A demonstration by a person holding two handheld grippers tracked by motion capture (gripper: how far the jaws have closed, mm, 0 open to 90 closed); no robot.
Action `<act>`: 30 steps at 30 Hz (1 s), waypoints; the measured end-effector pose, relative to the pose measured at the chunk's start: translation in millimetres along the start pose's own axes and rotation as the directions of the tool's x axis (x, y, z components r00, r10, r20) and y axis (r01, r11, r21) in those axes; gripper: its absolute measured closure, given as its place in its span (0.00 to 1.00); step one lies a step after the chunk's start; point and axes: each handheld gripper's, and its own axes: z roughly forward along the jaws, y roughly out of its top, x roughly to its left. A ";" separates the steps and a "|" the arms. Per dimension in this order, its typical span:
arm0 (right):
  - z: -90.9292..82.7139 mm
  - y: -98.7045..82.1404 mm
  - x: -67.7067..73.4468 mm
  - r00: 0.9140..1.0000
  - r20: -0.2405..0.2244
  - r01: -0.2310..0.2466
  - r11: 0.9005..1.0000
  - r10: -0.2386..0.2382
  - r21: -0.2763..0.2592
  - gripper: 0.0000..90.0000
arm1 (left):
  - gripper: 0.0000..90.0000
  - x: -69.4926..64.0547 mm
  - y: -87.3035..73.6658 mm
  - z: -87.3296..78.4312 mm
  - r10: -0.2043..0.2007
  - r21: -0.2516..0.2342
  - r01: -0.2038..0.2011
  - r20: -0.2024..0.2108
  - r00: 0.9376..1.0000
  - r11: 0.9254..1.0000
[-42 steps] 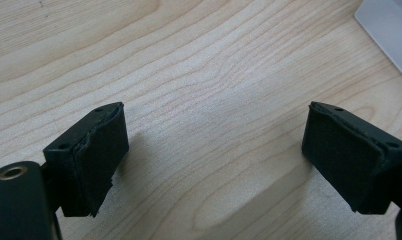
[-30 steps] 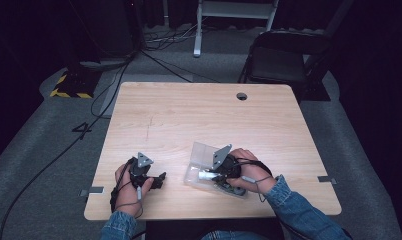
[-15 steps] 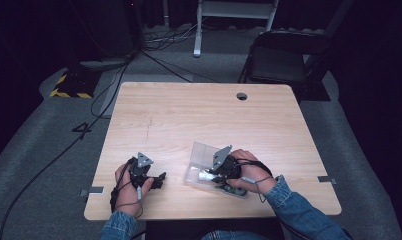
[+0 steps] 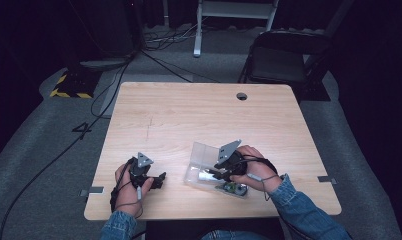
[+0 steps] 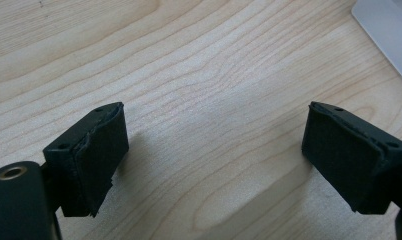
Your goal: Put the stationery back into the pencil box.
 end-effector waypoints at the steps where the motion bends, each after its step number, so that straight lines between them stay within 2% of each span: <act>1: -2.1 -0.4 -0.9 1.000 0.004 -0.007 1.000 0.007 -0.014 0.67 | 0.13 0.1 0.0 0.0 0.001 -0.001 -0.001 -0.001 1.000 1.000; 10: -24.4 -4.9 -9.3 0.997 0.056 -0.048 0.995 0.053 -0.088 0.62 | 0.13 0.1 0.0 0.1 0.000 -0.001 0.000 -0.001 1.000 1.000; 11: -28.2 -5.8 -10.2 0.995 0.066 -0.065 0.993 0.072 -0.102 0.62 | 0.13 0.0 0.0 0.0 -0.001 0.000 0.001 0.001 1.000 1.000; 17: -45.2 -12.3 -18.4 0.988 0.106 -0.093 0.984 0.110 -0.152 0.60 | 0.13 0.1 0.0 0.2 -0.001 -0.001 0.001 0.002 1.000 1.000; 25: -62.5 -22.3 -27.2 0.976 0.140 -0.140 0.970 0.169 -0.197 0.55 | 0.13 0.2 0.0 0.2 0.000 -0.001 0.000 0.002 1.000 1.000; 30: -72.9 -29.4 -33.5 0.960 0.160 -0.186 0.951 0.229 -0.246 0.49 | 0.13 0.7 -0.1 0.0 0.003 0.000 -0.003 0.008 1.000 1.000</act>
